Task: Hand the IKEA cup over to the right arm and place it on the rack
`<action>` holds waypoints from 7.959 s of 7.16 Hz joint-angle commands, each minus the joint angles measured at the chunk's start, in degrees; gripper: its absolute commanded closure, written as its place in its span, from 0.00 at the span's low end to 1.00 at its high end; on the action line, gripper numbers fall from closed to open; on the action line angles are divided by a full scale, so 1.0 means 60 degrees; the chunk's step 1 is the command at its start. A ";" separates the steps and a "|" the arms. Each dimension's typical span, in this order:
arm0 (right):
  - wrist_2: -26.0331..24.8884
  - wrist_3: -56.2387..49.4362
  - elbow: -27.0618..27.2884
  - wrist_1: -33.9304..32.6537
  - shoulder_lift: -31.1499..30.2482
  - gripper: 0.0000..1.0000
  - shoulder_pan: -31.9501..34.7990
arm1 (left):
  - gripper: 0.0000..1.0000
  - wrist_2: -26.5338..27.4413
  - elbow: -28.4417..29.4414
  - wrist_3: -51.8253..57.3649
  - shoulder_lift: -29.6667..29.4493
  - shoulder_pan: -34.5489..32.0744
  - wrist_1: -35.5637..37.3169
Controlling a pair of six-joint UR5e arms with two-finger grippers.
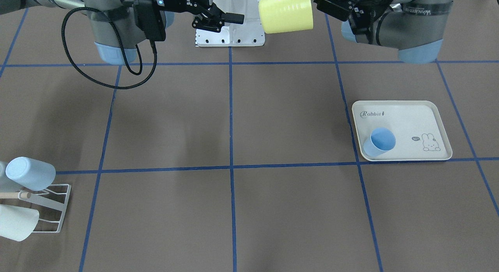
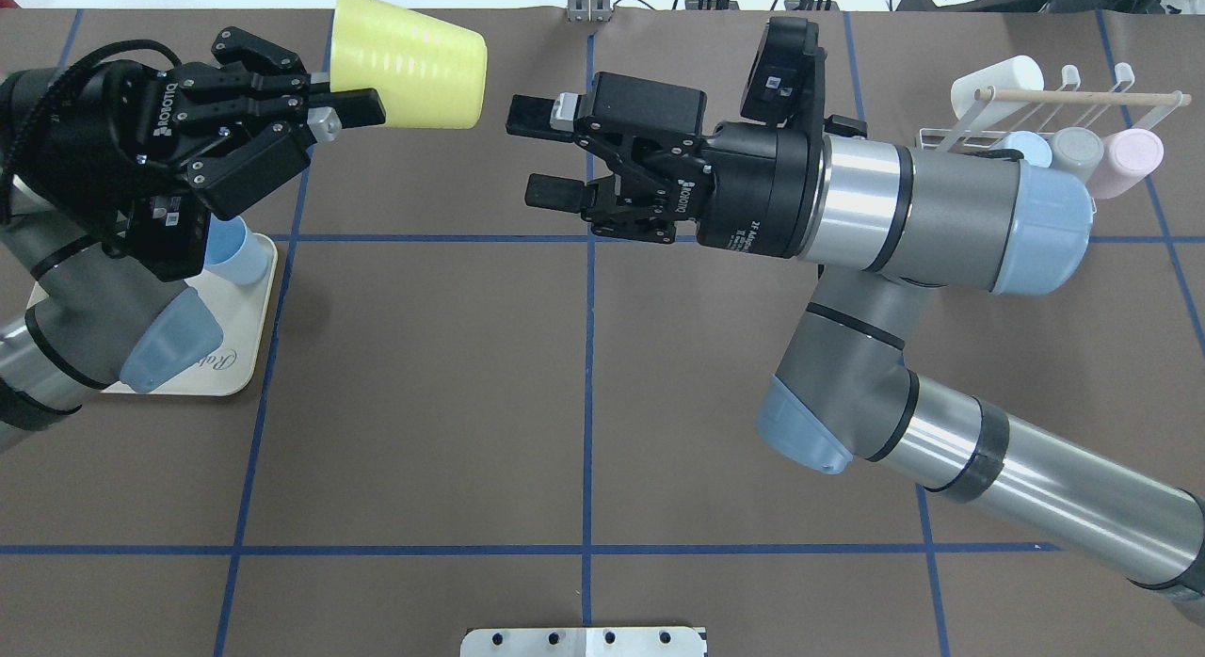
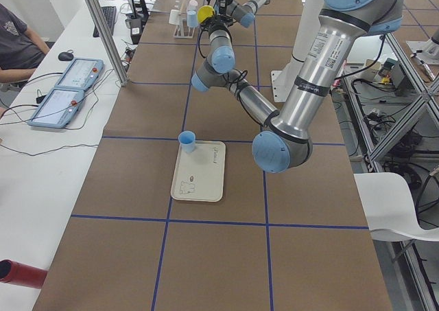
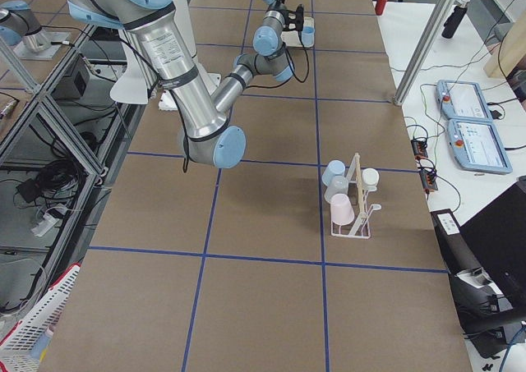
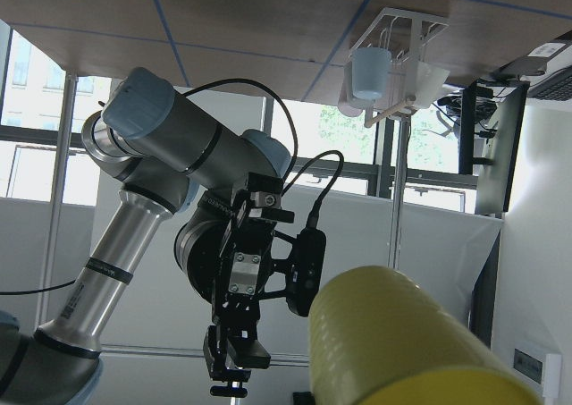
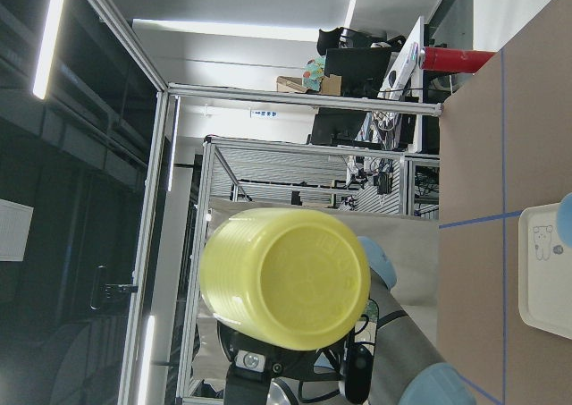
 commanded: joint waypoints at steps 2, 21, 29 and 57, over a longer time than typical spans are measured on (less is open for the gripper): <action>-0.0035 0.0013 -0.0150 0.0006 0.0364 0.06 -0.0037 | 1.00 0.0150 -0.0172 -0.0109 0.0033 0.0185 -0.0006; -0.0709 0.0028 -0.0414 0.0020 0.0702 0.33 -0.0198 | 1.00 0.0370 -0.0553 -0.0021 0.0385 0.0757 -0.0241; -0.0448 -0.0262 -0.0063 0.0094 -0.0187 0.89 0.0311 | 0.00 -0.0622 -0.0466 0.4810 0.1158 0.0698 -0.0432; 0.4462 -1.9118 -0.5438 -1.3837 -0.0309 0.92 0.7243 | 0.00 -0.0978 -0.0919 2.6127 0.2816 -0.2056 1.4247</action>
